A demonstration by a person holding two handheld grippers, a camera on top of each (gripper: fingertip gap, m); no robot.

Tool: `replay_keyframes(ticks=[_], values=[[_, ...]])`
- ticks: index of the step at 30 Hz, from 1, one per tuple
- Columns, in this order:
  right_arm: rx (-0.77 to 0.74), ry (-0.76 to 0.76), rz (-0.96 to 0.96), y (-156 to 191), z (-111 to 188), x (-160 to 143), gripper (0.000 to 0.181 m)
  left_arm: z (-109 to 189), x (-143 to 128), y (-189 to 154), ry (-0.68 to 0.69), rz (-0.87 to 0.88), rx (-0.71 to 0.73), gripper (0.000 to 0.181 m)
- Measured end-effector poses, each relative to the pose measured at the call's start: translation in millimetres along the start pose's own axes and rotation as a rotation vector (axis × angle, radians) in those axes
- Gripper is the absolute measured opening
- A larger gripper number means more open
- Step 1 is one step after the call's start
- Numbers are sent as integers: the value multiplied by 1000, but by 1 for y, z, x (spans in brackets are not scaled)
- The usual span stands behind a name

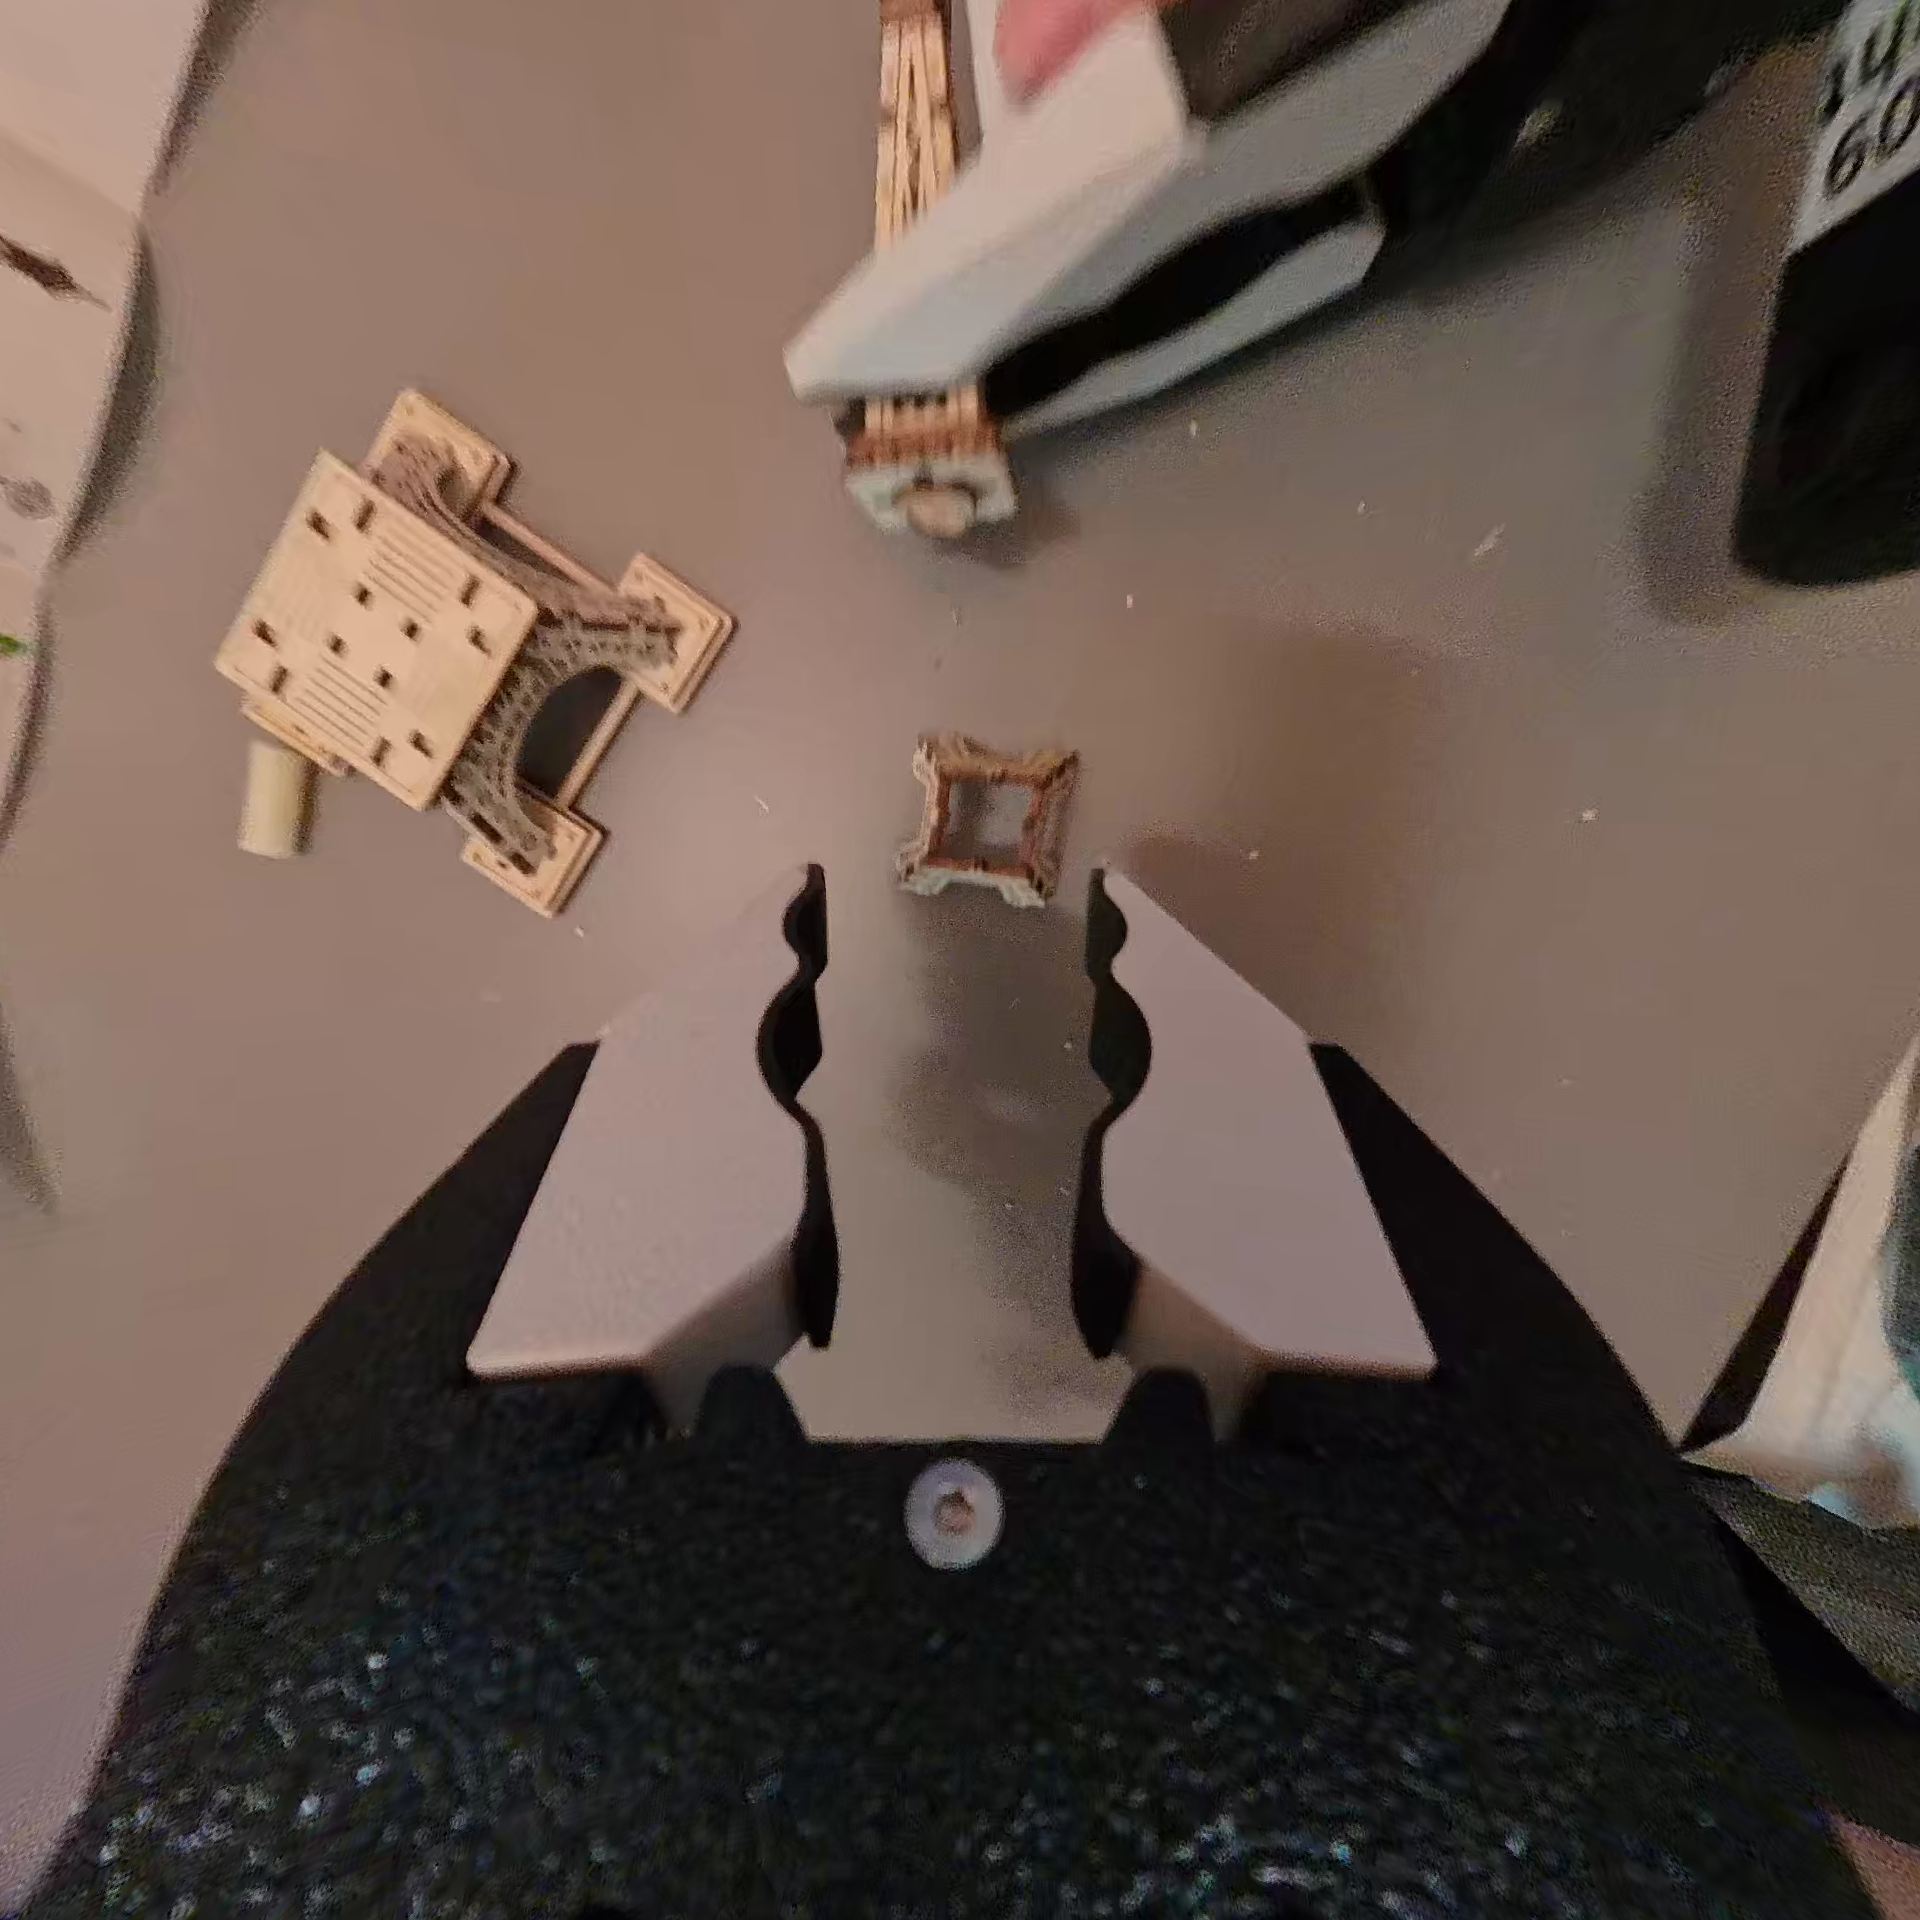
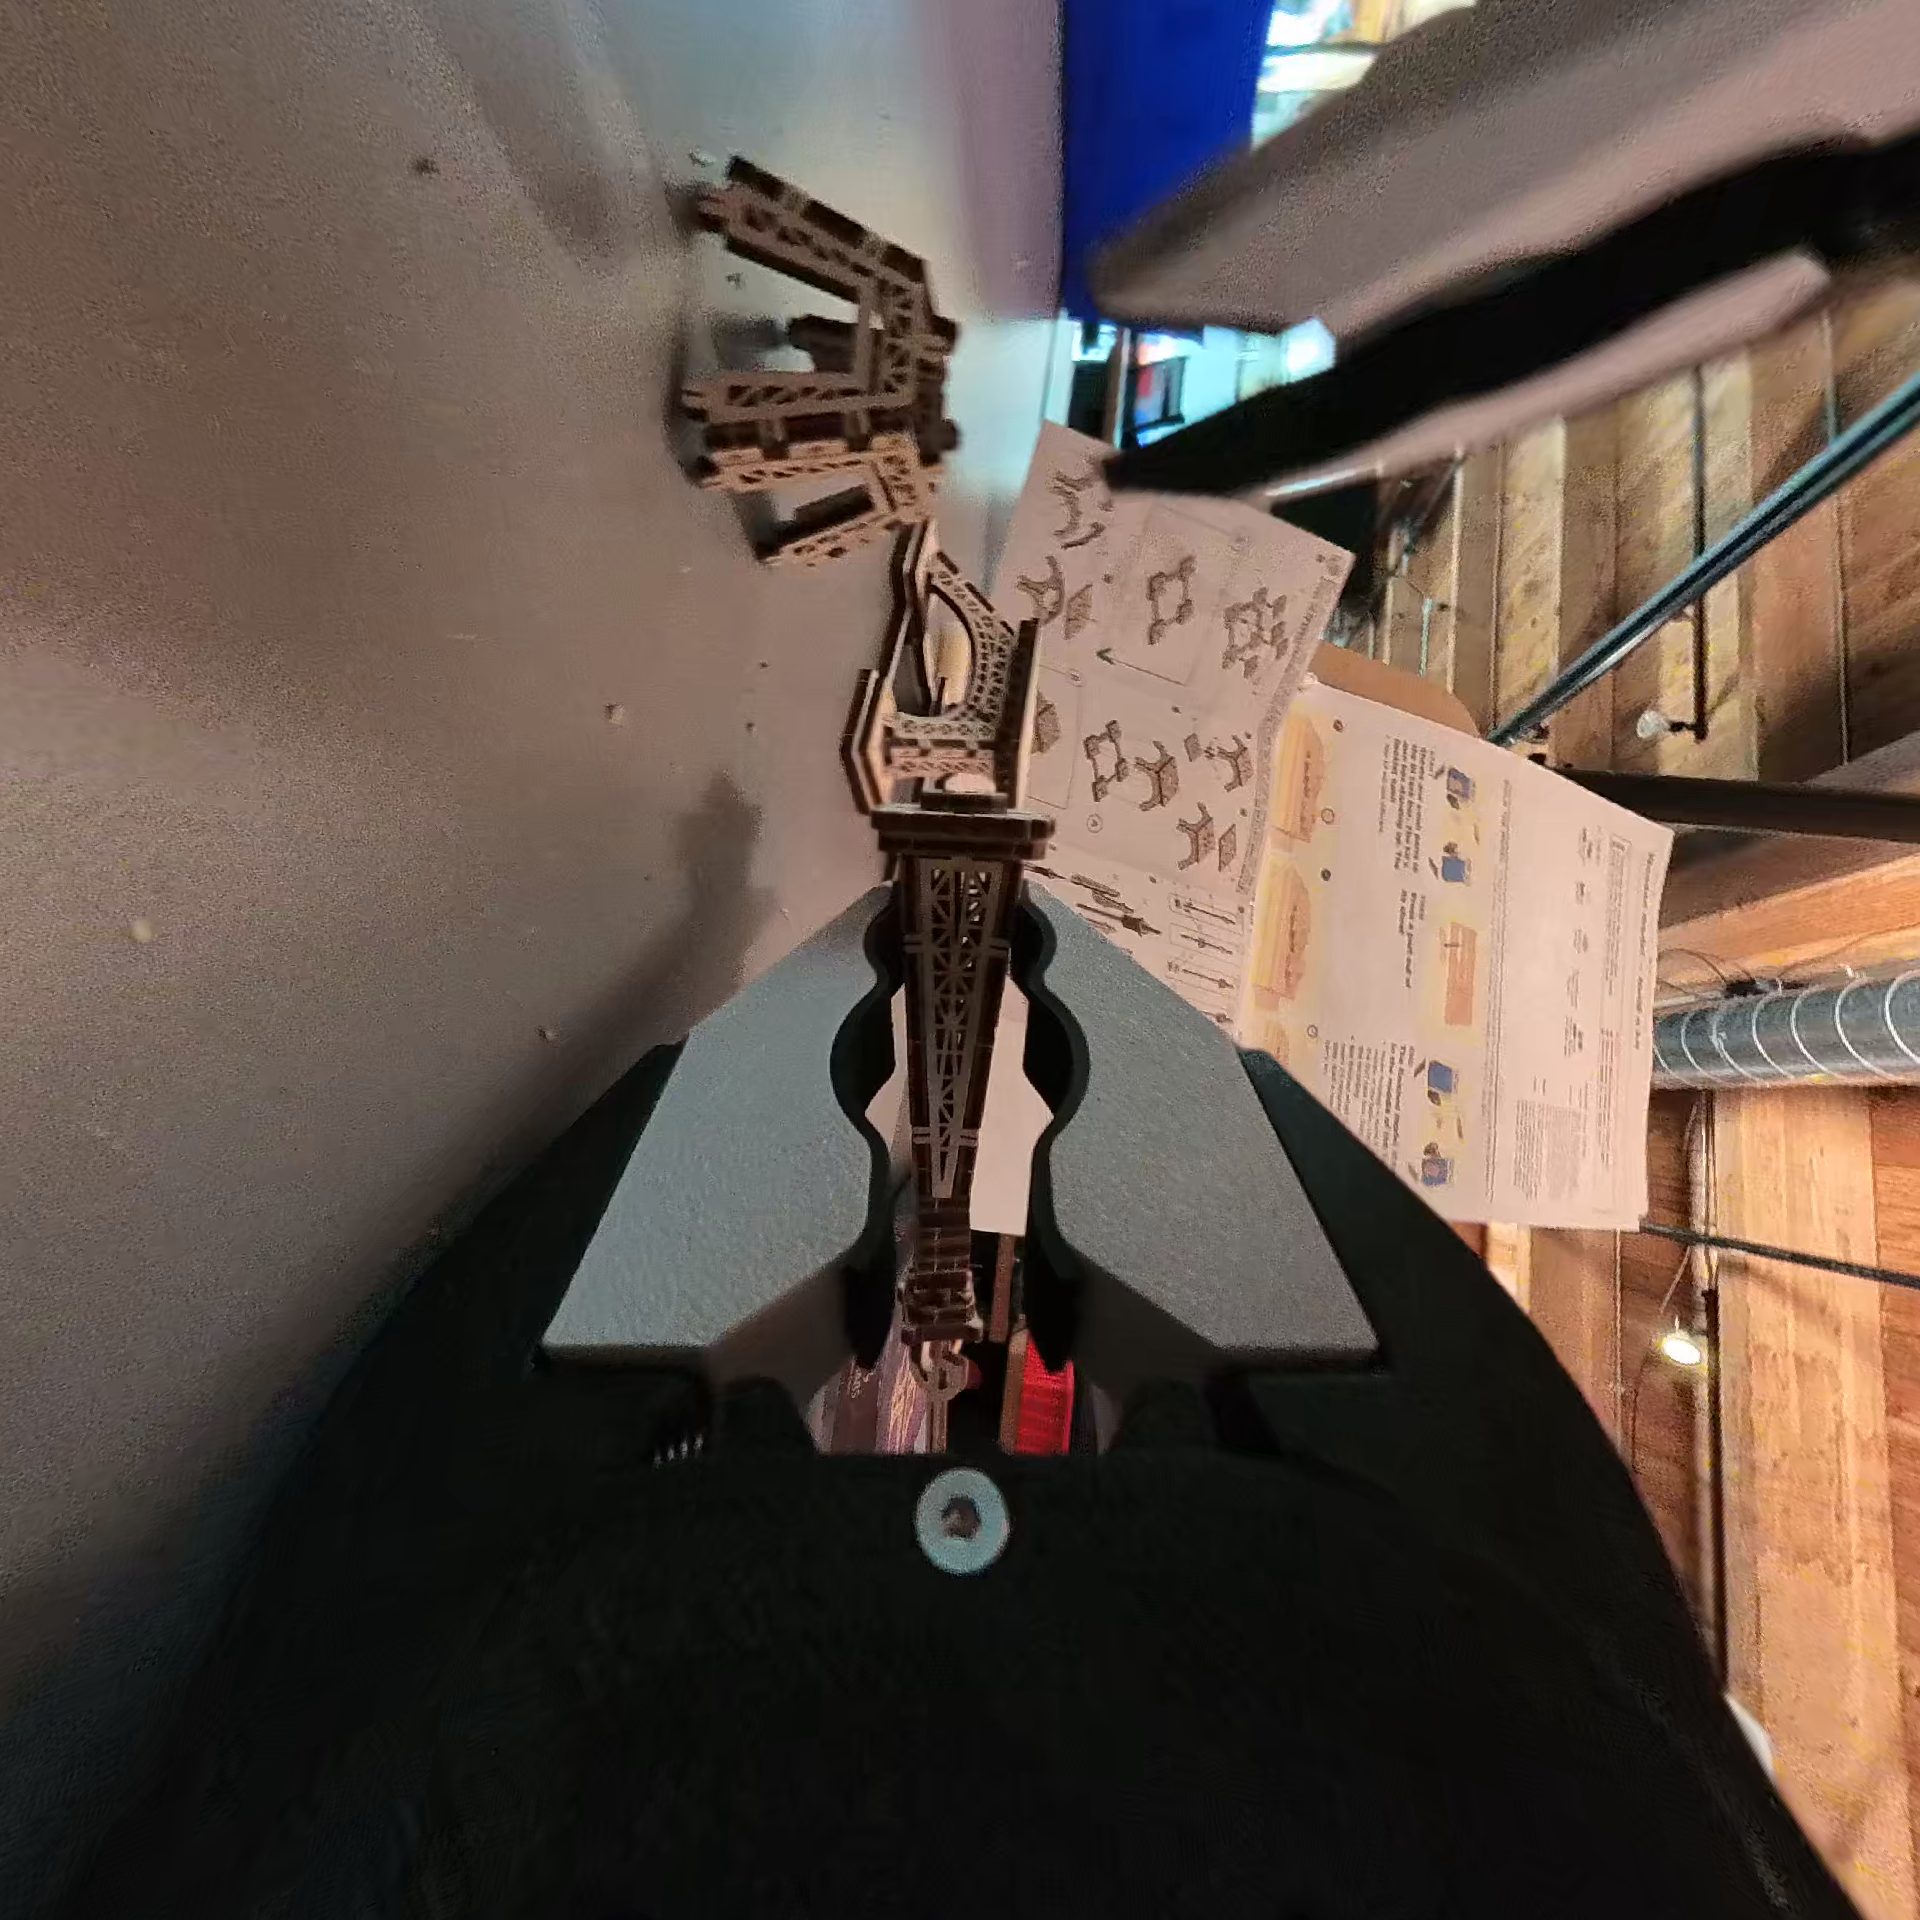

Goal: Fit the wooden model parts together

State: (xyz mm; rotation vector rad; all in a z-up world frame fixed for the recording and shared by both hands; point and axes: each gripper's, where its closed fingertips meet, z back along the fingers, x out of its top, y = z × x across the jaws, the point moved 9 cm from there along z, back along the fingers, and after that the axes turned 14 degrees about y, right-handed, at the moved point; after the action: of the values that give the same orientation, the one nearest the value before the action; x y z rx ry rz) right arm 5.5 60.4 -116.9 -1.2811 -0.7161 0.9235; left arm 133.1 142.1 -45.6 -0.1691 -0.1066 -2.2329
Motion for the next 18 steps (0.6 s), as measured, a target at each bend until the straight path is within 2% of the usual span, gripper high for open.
replay_keyframes(ticks=[1, 6, 9, 12, 14, 16, 18], values=[[-14, -1, -21, -2, 1, -1, 17, -8, -8, 2, -28, 6, -8, 48], [-87, -37, -74, -9, 5, 1, 17, -38, -27, 4, -245, 27, -49, 57], [-101, -40, -51, -7, 5, 5, 17, -46, -23, 1, -283, 24, -44, 54], [-95, -35, -46, -6, 5, 8, 17, -46, -21, 1, -249, -1, -15, 36], [-96, -32, -46, -6, 5, 8, 17, -39, -22, 3, -187, 5, -10, 36], [-92, -25, -44, -6, 4, 5, 17, -24, -22, 3, -96, -2, -15, 35], [-87, -16, -32, -6, 3, 2, 17, -7, -19, 2, 59, -28, 18, 36]])
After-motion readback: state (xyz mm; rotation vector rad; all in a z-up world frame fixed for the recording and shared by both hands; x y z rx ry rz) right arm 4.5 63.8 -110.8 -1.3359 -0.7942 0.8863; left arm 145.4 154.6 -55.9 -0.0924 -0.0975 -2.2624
